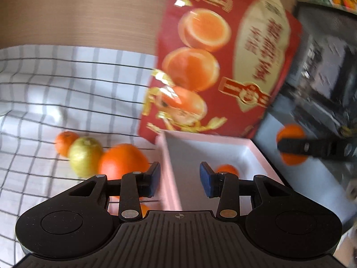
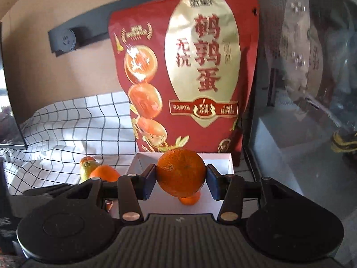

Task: Organize fruits
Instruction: 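Lower the right gripper into the pink box and release the mandarin, then grasp the large yellow-green pear with the right gripper and lift it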

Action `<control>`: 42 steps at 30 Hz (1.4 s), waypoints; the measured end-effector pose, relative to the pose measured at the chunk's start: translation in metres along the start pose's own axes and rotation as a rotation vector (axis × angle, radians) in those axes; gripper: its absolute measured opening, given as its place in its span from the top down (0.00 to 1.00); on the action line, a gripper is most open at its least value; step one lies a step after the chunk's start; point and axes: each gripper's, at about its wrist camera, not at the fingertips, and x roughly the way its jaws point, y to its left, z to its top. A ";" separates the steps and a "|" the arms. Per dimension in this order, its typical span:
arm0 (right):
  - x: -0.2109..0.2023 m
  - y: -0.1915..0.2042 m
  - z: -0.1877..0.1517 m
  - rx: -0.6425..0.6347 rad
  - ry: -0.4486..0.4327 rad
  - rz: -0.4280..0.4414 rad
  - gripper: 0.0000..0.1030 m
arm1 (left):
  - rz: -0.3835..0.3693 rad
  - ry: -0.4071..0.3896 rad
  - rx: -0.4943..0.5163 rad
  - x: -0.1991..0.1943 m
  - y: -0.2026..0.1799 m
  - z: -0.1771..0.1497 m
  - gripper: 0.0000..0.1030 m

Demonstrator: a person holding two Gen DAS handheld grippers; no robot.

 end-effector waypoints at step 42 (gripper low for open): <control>0.041 0.182 -0.084 -0.351 0.125 0.310 0.15 | 0.266 -0.294 -0.412 -0.098 0.164 -0.079 0.58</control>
